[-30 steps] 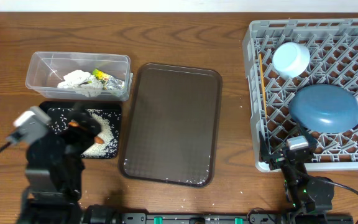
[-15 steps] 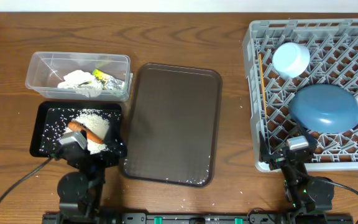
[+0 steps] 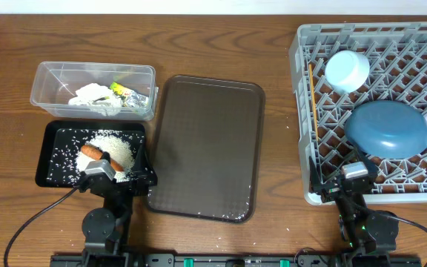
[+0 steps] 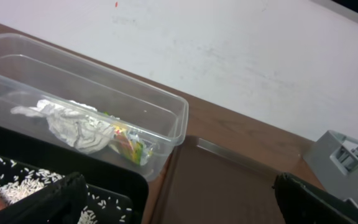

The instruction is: Sort waste into correct bins and load items into the dishwasher rack

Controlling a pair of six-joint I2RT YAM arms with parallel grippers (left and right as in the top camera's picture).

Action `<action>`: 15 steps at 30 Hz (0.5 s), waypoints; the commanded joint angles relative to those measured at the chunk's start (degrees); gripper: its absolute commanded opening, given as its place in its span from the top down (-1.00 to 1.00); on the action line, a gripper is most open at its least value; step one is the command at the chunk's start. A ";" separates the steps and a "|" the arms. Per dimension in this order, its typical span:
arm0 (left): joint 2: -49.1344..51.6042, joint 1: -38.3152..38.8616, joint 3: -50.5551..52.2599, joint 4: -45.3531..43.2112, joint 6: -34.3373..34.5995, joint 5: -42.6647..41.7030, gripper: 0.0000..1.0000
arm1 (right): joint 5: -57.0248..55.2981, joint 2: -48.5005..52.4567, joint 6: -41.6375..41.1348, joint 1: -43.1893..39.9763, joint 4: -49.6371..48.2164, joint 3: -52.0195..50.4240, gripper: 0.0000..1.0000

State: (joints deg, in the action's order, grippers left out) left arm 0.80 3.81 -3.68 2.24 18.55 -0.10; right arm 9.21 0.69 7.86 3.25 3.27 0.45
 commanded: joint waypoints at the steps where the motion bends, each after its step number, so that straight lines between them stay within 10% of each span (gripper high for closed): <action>1: -0.72 0.11 1.73 -1.95 -1.18 -0.70 -0.97 | -0.15 -0.42 0.57 -0.61 0.17 -0.13 -0.98; 15: -0.72 -2.56 3.48 1.97 -5.86 0.74 -0.96 | -0.15 -0.42 0.57 -0.61 0.15 -0.13 -0.99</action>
State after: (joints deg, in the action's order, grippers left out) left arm 0.58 1.54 -1.02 1.43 15.79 -0.69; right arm 9.19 0.69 7.86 3.25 3.27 0.45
